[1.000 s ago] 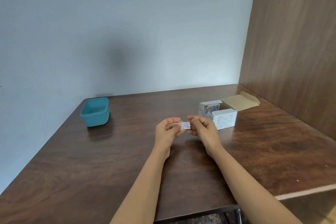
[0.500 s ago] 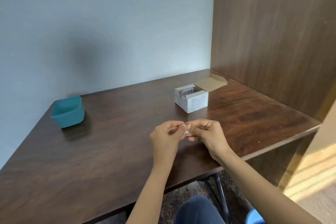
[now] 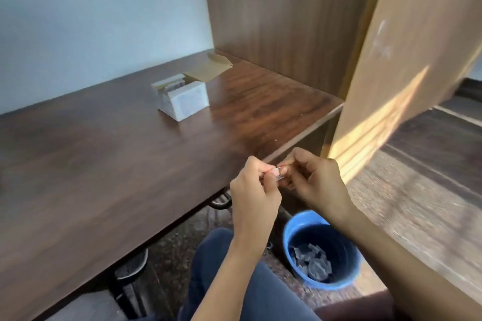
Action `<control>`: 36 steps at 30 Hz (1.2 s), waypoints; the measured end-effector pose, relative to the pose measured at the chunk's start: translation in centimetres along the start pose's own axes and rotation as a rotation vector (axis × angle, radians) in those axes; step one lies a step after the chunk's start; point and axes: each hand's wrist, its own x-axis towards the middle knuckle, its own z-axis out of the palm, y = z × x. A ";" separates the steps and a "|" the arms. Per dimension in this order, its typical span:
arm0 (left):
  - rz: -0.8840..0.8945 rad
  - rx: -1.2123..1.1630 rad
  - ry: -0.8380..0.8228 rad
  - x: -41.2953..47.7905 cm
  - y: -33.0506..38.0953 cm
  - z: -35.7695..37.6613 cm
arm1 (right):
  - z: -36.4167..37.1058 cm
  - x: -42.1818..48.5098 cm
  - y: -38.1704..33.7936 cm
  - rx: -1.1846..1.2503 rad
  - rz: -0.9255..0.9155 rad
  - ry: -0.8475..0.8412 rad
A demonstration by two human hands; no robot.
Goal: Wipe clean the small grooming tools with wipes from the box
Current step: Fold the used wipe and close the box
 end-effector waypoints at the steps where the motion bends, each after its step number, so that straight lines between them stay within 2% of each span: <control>1: -0.025 -0.018 -0.036 -0.5 -0.1 1.1 | -0.8 -0.6 0.5 -0.056 0.020 -0.002; 6: -0.199 -0.178 -0.257 -2.6 -1.7 5.8 | -3.6 -2.9 4.1 -0.167 0.185 -0.069; 8: -0.253 -0.214 -0.305 -3.2 -2.6 7.1 | -4.4 -3.3 6.1 -0.093 0.320 -0.153; 11: -0.459 -0.321 -0.388 -3.8 -4.4 8.5 | -5.2 -3.4 8.7 0.118 0.572 -0.305; 14: -0.565 -0.362 -0.443 -4.3 -6.4 9.4 | -5.0 -3.5 11.3 0.160 0.716 -0.353; 16: -0.609 -0.321 -0.460 -4.7 -7.7 9.7 | -4.6 -3.4 13.9 0.113 0.774 -0.303; 18: -0.639 -0.219 -0.482 -5.0 -8.9 9.7 | -4.2 -3.3 16.9 -0.053 0.780 -0.251; 20: -0.631 -0.110 -0.510 -5.4 -9.9 9.4 | -3.6 -3.3 19.4 -0.205 0.795 -0.262; 24: -0.620 -0.027 -0.533 -5.8 -10.9 8.5 | -1.9 -4.0 22.9 -0.253 0.932 -0.348; 30: -0.566 -0.025 -0.517 -5.2 -10.7 7.6 | -1.2 -4.6 26.4 -0.409 0.866 -0.411; 36: -0.416 -0.136 -0.481 -3.1 -7.0 6.4 | -2.7 -1.6 17.7 -0.373 0.656 -0.524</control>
